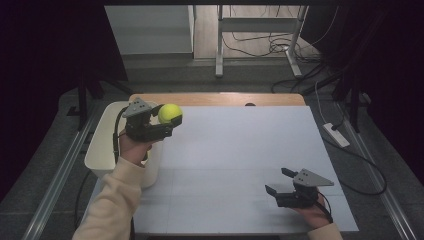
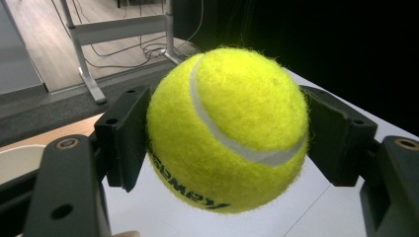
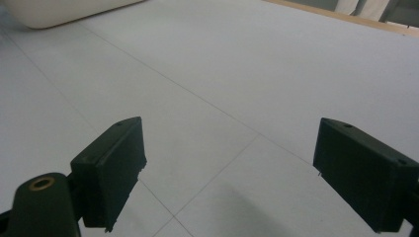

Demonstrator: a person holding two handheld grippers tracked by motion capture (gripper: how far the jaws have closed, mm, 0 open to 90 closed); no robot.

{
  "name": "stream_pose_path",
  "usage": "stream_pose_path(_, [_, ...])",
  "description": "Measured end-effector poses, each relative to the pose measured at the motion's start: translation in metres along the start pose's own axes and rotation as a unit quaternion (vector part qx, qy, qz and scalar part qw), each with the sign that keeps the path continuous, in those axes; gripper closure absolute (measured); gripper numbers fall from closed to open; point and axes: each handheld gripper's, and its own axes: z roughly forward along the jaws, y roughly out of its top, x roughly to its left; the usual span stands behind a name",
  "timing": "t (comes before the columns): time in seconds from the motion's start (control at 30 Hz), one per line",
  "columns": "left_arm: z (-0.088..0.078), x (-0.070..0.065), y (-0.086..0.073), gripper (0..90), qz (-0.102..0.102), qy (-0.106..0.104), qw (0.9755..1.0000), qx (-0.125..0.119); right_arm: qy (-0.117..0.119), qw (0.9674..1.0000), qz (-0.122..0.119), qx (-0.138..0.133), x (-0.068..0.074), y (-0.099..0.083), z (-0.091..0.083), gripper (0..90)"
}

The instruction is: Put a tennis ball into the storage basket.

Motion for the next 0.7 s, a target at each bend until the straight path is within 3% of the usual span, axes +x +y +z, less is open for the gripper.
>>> stream_pose_path(0.7, [-0.01,0.016,-0.002,26.5,-0.015,0.024,0.9996,-0.003,0.0,1.0,0.0,0.0,0.0,0.0,0.0,12.8])
